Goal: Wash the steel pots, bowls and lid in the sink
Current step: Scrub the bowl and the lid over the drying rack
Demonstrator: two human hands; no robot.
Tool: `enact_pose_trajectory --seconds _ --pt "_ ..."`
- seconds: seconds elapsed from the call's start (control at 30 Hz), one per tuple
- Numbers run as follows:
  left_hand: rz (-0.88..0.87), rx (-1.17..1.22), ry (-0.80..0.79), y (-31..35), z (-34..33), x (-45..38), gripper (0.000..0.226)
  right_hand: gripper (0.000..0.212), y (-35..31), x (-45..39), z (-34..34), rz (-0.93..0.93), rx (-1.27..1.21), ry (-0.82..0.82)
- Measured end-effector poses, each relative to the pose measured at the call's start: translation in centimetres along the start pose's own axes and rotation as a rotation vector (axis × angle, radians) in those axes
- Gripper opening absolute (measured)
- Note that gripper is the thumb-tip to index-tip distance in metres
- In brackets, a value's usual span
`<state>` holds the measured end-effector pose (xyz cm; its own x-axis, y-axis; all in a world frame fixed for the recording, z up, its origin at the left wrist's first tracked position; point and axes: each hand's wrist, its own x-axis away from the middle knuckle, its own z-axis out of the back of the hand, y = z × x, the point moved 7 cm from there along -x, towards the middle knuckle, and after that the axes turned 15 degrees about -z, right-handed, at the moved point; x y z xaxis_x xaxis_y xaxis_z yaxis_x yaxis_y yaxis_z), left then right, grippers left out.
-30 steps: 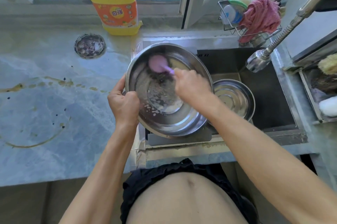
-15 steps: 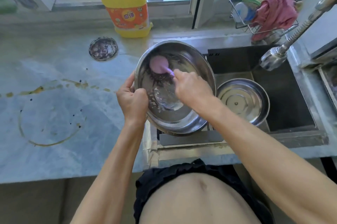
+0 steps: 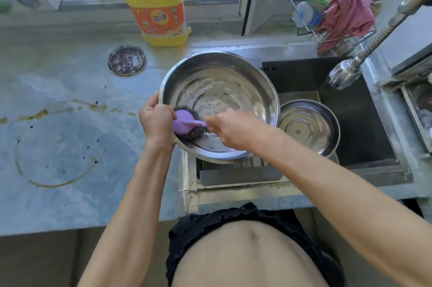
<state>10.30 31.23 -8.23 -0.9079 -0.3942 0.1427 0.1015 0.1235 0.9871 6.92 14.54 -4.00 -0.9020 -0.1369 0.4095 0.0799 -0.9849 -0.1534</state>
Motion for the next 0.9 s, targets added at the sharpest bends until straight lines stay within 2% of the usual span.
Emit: enact_pose_trajectory --seconds 0.1,0.17,0.23,0.33,0.47,0.6,0.67,0.77,0.83,0.9 --pt "0.088 0.028 0.062 -0.9 0.6 0.5 0.056 0.023 1.5 -0.5 -0.8 -0.006 0.03 -0.103" --pt "0.077 0.026 0.02 -1.0 0.2 1.4 0.056 0.024 1.7 -1.1 -0.2 -0.049 0.033 -0.013" --pt "0.058 0.044 -0.001 -1.3 -0.4 2.5 0.057 0.023 2.5 -2.0 0.9 -0.174 -0.02 0.143" --pt "0.036 0.047 0.076 -1.2 0.3 3.5 0.053 0.025 5.9 -3.0 1.9 -0.402 -0.135 0.27" --pt "-0.056 0.036 0.119 0.1 0.1 3.3 0.061 0.028 8.4 -1.8 1.2 -0.557 -0.189 0.232" --pt "-0.14 0.023 0.111 0.6 -1.1 3.3 0.066 0.019 2.2 0.4 -1.5 -0.31 -0.319 0.069" --pt "-0.161 -0.01 0.071 0.5 -1.4 3.1 0.067 0.015 0.9 0.2 -1.2 -0.225 -0.382 0.093" --pt "-0.164 -0.036 0.048 1.1 -1.0 3.7 0.071 0.021 4.5 -1.7 0.2 -0.383 -0.389 0.235" --pt "-0.171 -0.018 0.084 1.8 0.1 3.8 0.071 0.027 8.0 -2.0 -0.2 -0.542 -0.332 0.2" --pt "-0.165 0.016 0.159 1.9 0.9 3.2 0.069 0.028 9.6 -1.0 -1.2 -0.599 -0.252 0.097"
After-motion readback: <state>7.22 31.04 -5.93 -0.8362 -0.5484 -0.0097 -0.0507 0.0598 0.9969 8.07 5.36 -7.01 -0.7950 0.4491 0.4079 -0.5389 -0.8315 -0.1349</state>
